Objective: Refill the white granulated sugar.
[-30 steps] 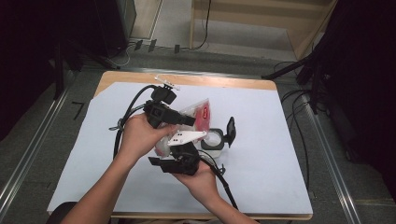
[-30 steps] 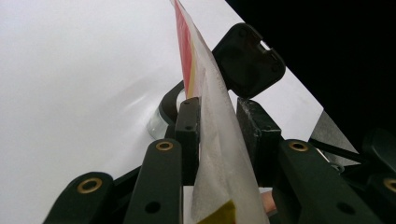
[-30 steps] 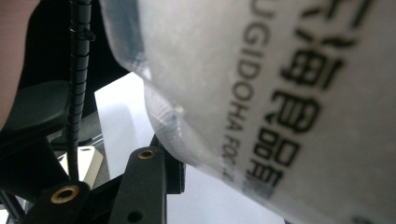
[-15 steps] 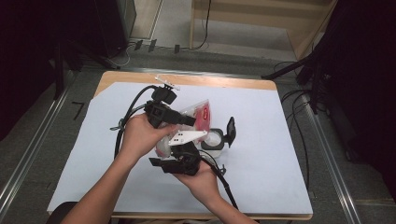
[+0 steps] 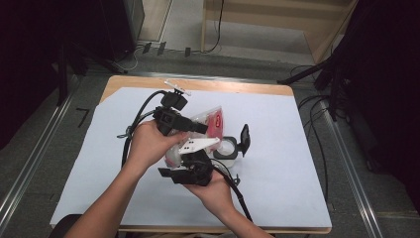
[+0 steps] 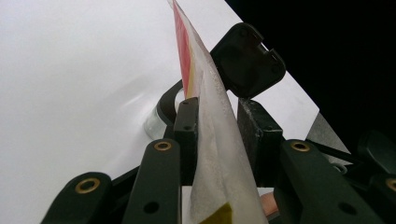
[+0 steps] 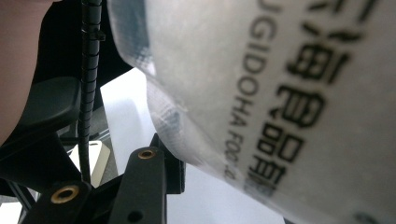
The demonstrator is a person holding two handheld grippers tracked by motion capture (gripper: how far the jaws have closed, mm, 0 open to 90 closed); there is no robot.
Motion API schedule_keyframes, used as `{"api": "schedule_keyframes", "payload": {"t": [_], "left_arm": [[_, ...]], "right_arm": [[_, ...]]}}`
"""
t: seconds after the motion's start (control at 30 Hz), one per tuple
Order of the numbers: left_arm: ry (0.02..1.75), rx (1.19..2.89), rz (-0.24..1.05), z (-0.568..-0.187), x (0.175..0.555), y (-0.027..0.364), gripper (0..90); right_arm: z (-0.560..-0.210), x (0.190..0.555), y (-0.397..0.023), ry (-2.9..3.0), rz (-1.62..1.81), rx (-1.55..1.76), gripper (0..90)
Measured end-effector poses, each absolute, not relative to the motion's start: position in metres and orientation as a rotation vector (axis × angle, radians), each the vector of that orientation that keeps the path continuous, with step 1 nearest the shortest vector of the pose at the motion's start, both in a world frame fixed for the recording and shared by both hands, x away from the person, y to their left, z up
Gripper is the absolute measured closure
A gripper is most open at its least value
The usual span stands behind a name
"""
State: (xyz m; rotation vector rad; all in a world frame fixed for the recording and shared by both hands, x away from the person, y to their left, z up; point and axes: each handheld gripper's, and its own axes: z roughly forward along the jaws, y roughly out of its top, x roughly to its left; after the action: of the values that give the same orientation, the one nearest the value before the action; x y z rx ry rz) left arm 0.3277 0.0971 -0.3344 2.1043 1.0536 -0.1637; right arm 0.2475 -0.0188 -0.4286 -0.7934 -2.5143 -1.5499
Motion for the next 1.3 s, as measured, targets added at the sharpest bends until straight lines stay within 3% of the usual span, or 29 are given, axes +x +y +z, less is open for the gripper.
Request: {"api": "schedule_keyframes", "payload": {"t": [0.67,1.3], "left_arm": [[1.038,2.137,-0.094,-0.3262,0.3210,0.0896,69.9],[1.039,2.127,-0.123,-0.3312,0.3234,0.0902,70.4]], "right_arm": [[-0.4268,0.2469,-0.0204,-2.501,-1.586,-0.773,63.4],[-0.4297,0.2462,-0.0210,-2.500,-1.586,-0.785,63.6]]}}
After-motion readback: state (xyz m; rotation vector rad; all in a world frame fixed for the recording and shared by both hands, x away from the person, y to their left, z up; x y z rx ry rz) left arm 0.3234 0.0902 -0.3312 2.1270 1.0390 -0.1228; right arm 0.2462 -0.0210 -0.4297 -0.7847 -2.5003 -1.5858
